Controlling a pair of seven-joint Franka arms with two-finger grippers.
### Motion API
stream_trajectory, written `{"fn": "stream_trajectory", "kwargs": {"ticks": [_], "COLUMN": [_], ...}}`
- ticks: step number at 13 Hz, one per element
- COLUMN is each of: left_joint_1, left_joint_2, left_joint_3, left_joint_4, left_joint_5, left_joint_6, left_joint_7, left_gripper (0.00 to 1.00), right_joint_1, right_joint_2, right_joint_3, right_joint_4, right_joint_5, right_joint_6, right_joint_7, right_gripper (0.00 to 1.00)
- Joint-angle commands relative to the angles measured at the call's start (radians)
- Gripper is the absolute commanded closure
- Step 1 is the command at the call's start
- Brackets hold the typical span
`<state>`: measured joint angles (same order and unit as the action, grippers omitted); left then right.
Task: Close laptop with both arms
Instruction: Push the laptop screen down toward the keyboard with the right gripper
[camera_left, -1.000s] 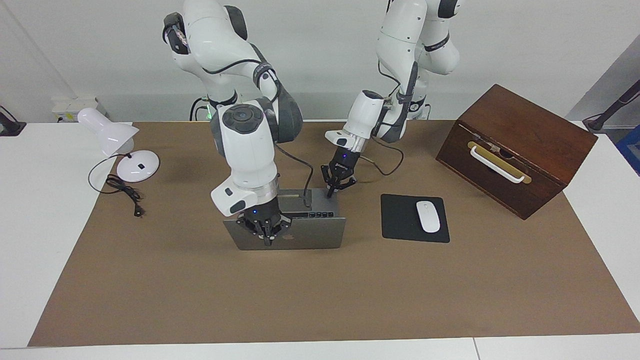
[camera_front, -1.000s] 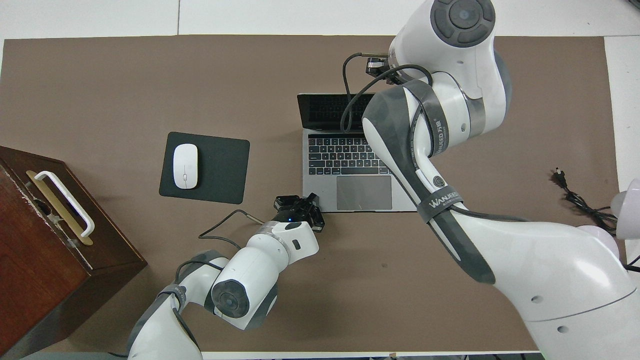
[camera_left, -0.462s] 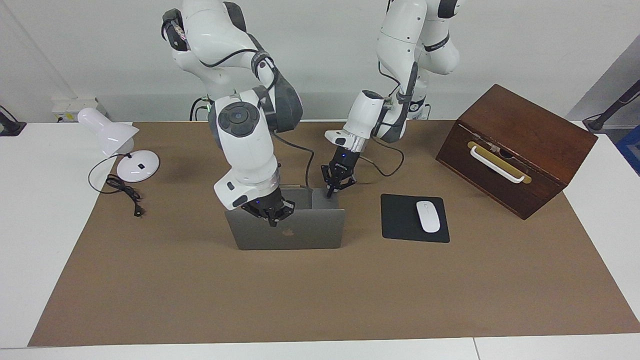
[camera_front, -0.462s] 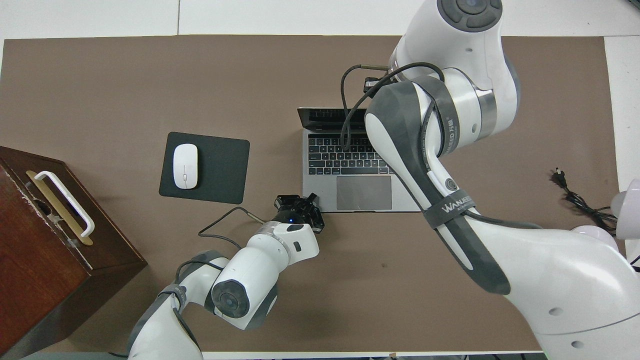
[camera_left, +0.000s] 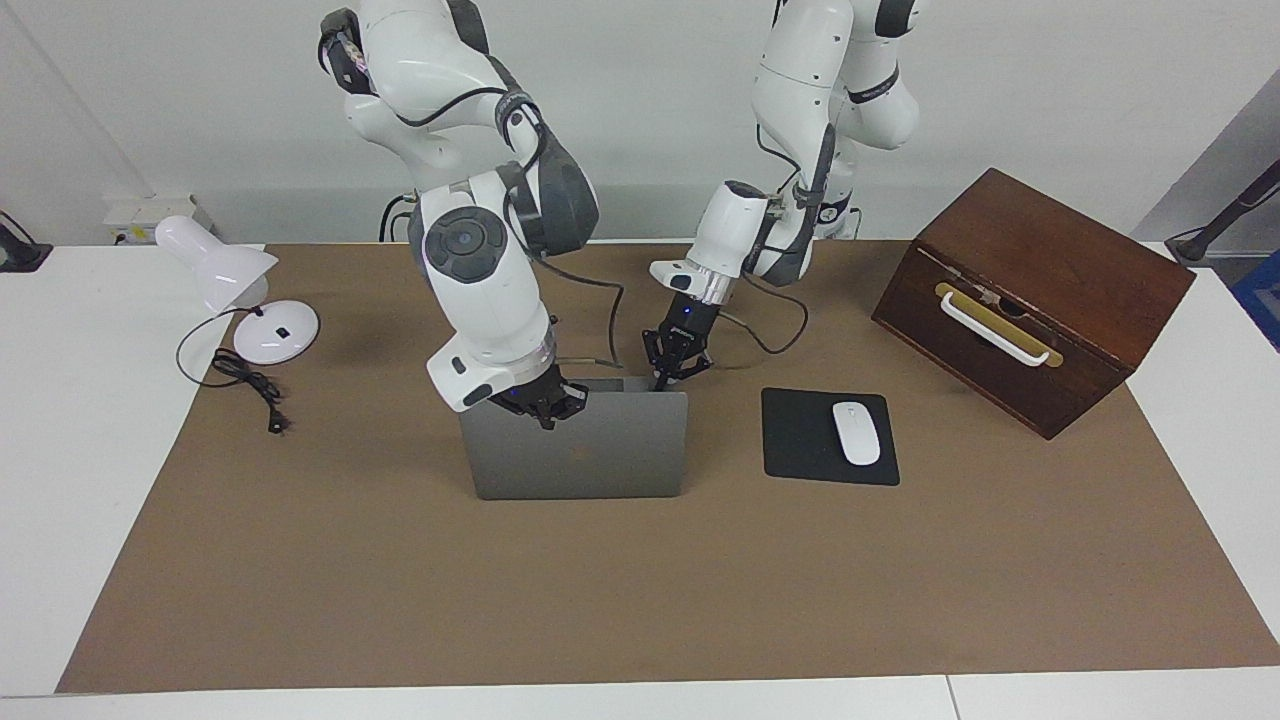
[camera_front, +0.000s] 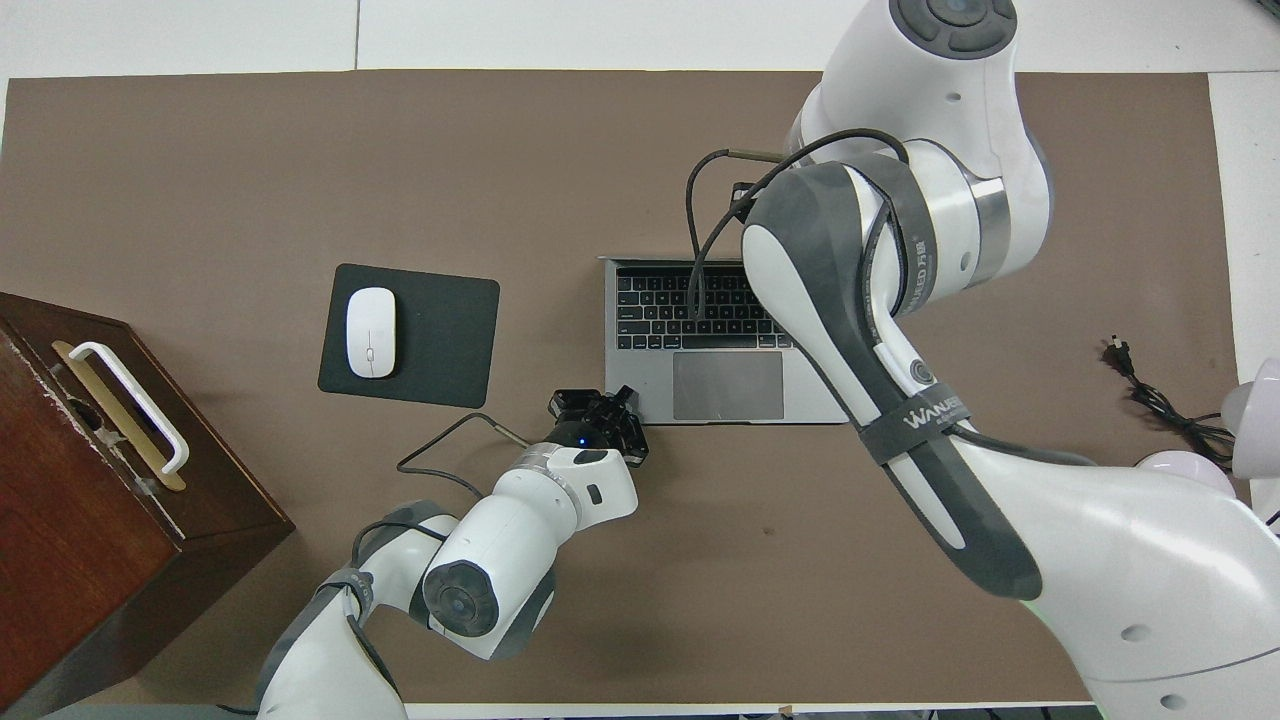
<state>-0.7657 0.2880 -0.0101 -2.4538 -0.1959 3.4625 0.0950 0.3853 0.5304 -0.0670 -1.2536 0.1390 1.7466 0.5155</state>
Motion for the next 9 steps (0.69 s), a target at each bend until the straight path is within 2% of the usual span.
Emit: {"fn": "stream_trajectory", "kwargs": {"ticks": [1, 7, 9], "left_joint_1": [-0.001, -0.001, -0.001], "left_joint_2": [0.048, 0.050, 0.050], "left_joint_3": [0.013, 0.013, 0.013], "left_joint_4": [0.004, 0.004, 0.004], "left_joint_5": [-0.008, -0.008, -0.008], "left_joint_6": [0.018, 0.018, 0.018], "left_joint_7": [0.026, 0.025, 0.025], "left_gripper": [1.00, 1.00, 1.00], "right_joint_1": [-0.002, 0.007, 0.007], "right_joint_2": [-0.075, -0.133, -0.142], "right_joint_3": [0.009, 0.009, 0.009], "right_joint_4": [-0.162, -0.352, -0.386], "right_joint_5": [0.028, 0.044, 0.044], "right_joint_6": [0.075, 0.207, 0.241], "right_joint_7": [0.015, -0.029, -0.041], "right_gripper": [1.00, 1.00, 1.00]}}
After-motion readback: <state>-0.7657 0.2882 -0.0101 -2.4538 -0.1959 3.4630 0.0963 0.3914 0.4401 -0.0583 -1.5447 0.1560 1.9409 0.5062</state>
